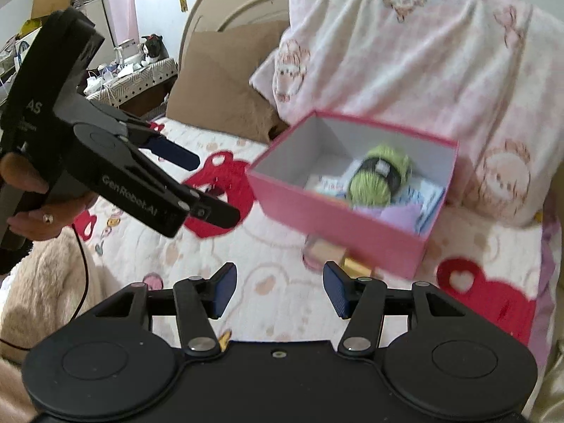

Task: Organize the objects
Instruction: 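Move the left tool down to the orange makeup sponge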

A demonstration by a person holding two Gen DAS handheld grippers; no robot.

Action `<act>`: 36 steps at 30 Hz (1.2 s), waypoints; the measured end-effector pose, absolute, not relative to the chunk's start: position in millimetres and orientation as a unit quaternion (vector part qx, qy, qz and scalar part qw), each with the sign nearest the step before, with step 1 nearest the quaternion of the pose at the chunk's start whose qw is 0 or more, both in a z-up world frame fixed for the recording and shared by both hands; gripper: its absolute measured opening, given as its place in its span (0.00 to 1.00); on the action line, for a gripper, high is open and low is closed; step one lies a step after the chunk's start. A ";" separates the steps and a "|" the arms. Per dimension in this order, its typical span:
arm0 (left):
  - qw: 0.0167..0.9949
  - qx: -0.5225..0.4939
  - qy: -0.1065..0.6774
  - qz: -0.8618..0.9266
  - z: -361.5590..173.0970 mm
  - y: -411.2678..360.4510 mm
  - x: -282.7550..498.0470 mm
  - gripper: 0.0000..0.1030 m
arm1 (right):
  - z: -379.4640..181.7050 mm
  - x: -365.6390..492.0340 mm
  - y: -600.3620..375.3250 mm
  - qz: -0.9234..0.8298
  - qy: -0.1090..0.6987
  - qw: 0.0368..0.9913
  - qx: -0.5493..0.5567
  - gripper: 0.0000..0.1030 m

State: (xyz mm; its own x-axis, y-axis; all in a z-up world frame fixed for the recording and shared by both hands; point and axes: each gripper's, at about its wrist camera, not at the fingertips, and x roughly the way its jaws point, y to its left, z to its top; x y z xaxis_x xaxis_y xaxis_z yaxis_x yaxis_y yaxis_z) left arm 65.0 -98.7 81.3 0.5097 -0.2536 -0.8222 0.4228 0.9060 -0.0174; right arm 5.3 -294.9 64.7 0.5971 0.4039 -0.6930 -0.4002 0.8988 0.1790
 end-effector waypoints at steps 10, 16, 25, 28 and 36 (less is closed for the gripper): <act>0.847 0.070 0.466 -0.244 13.2 -112.8 48.5 0.92 | -16.4 -9.1 -296.4 0.200 0.440 0.874 0.053 0.58; 0.840 0.064 0.466 -0.269 -21.3 -123.3 37.4 0.90 | -57.1 -16.0 -288.2 0.177 0.453 0.872 0.054 0.58; 0.831 0.024 0.481 -0.278 -62.4 -126.9 36.9 0.90 | -87.9 -20.0 -277.3 0.140 0.438 0.887 0.030 0.58; 0.829 0.017 0.480 -0.287 -70.4 -130.1 37.1 0.84 | -94.0 -21.3 -274.2 0.134 0.427 0.894 0.014 0.58; 0.825 0.015 0.477 -0.302 -84.4 -140.7 37.9 0.53 | -99.3 -20.4 -280.1 0.118 0.399 0.909 0.030 0.58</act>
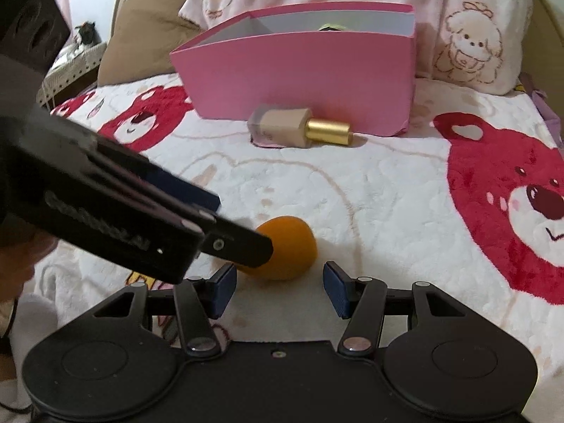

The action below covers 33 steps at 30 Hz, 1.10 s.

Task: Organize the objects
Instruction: 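Move the left tool down to the orange makeup sponge, then close the left tool on the orange sponge and lift it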

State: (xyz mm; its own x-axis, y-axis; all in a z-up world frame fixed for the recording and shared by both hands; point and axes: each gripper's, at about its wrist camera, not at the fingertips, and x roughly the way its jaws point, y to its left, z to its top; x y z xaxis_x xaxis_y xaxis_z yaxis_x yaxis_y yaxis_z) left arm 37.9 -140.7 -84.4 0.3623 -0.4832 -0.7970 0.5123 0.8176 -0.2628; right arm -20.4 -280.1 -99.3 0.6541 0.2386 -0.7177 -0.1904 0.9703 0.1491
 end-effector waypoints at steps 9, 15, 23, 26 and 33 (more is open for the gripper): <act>0.817 -0.031 0.473 -0.329 -90.4 -140.8 38.8 0.35 | -107.9 -25.6 -264.6 0.103 0.371 0.923 -0.016 0.57; 0.814 -0.034 0.473 -0.336 -91.9 -146.8 35.5 0.29 | -108.3 -30.2 -265.0 0.094 0.359 0.928 -0.014 0.51; 0.806 -0.015 0.497 -0.321 -84.7 -147.9 31.8 0.29 | -101.8 -32.3 -257.6 0.110 0.371 0.922 -0.018 0.50; 0.810 -0.007 0.498 -0.311 -78.6 -145.0 28.1 0.29 | -95.8 -30.9 -253.6 0.118 0.376 0.919 -0.020 0.50; 0.821 -0.024 0.486 -0.299 -58.2 -127.6 22.9 0.29 | -74.5 -22.7 -253.5 0.142 0.380 0.914 0.004 0.50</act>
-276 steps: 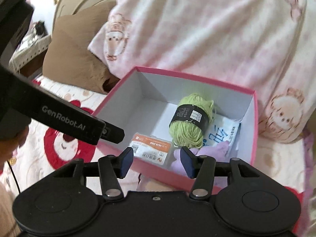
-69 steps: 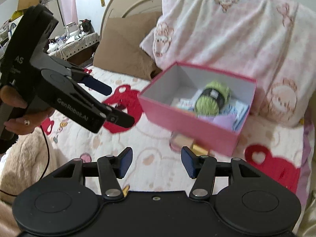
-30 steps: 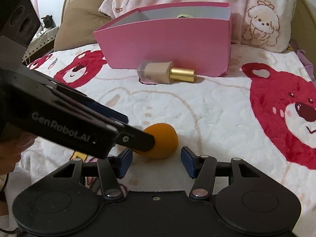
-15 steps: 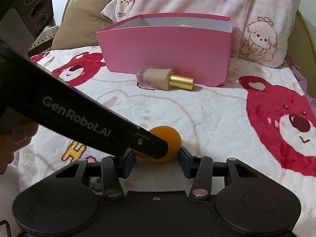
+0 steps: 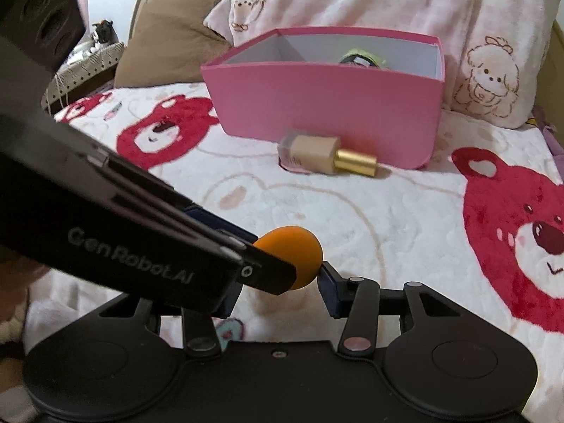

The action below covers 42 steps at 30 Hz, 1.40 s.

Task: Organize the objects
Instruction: 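Close the left tool on the orange sponge and lift it, then carry the orange sponge over the pink box and lower it inside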

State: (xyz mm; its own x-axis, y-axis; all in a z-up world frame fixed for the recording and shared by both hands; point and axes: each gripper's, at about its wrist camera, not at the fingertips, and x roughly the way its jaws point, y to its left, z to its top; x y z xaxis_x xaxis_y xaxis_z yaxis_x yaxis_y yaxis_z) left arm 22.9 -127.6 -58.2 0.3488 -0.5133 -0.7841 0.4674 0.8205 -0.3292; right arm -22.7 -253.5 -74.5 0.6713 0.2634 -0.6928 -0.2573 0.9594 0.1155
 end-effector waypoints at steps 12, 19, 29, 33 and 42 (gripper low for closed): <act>0.830 -0.037 0.486 -0.272 -20.8 -110.4 31.2 0.29 | -37.9 -1.3 -242.4 0.179 0.391 0.903 -0.001 0.51; 0.823 -0.065 0.506 -0.251 17.9 -100.0 56.4 0.29 | 2.5 33.1 -243.9 0.225 0.420 0.879 -0.011 0.51; 0.814 -0.130 0.509 -0.249 86.9 -90.9 101.5 0.28 | 86.7 87.0 -246.1 0.256 0.462 0.845 -0.077 0.51; 0.815 -0.145 0.497 -0.260 113.0 -92.2 113.7 0.28 | 120.1 97.2 -247.7 0.243 0.463 0.847 -0.100 0.51; 0.823 -0.137 0.490 -0.251 144.4 -101.1 136.2 0.28 | 140.4 117.9 -267.2 0.224 0.450 0.863 -0.049 0.51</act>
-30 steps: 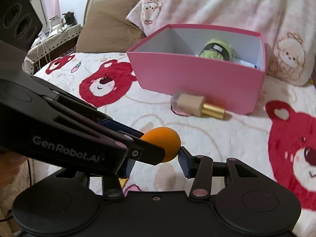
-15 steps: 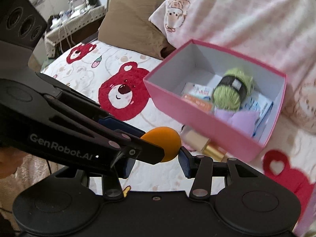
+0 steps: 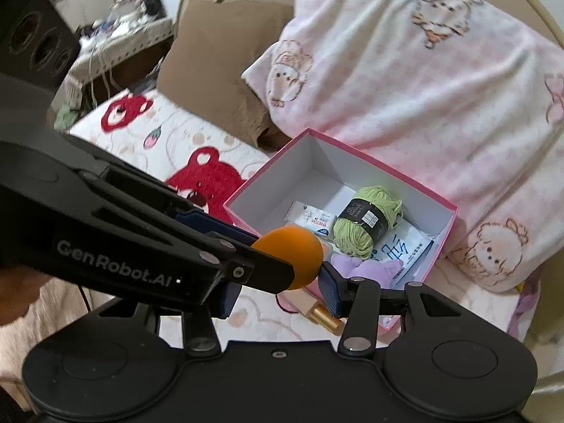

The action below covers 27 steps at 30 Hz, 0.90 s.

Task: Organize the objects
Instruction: 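Carry the orange sponge over the pink box and lower it inside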

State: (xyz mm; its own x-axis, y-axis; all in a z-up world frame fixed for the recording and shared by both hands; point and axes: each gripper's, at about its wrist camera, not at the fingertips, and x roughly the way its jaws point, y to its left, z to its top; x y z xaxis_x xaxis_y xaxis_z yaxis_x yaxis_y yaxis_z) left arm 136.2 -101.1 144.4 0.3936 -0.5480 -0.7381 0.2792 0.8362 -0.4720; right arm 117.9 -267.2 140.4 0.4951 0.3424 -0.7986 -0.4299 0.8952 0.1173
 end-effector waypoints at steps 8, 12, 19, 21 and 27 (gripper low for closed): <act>0.829 -0.107 0.505 -0.214 140.5 -114.0 163.4 0.28 | 123.6 142.2 -281.3 0.223 0.438 0.871 0.023 0.51; 0.836 -0.089 0.505 -0.194 141.3 -119.8 169.2 0.28 | 115.6 149.3 -286.8 0.226 0.432 0.871 0.061 0.51; 0.847 -0.081 0.495 -0.178 143.4 -120.4 172.5 0.28 | 111.2 155.7 -287.7 0.229 0.426 0.871 0.092 0.51; 0.849 -0.077 0.492 -0.175 146.0 -119.6 172.9 0.28 | 112.2 156.0 -286.9 0.227 0.425 0.870 0.103 0.51; 0.851 -0.059 0.495 -0.167 154.4 -120.9 175.7 0.29 | 118.6 156.9 -283.6 0.216 0.423 0.872 0.117 0.51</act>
State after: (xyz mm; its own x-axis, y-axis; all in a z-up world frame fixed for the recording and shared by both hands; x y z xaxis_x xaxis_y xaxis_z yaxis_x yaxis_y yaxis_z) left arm 175.7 -120.9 154.4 0.4538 -0.3429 -0.8225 0.2253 0.9371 -0.2664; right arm 156.9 -283.6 118.6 0.5491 0.4752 -0.6875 -0.2769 0.8796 0.3869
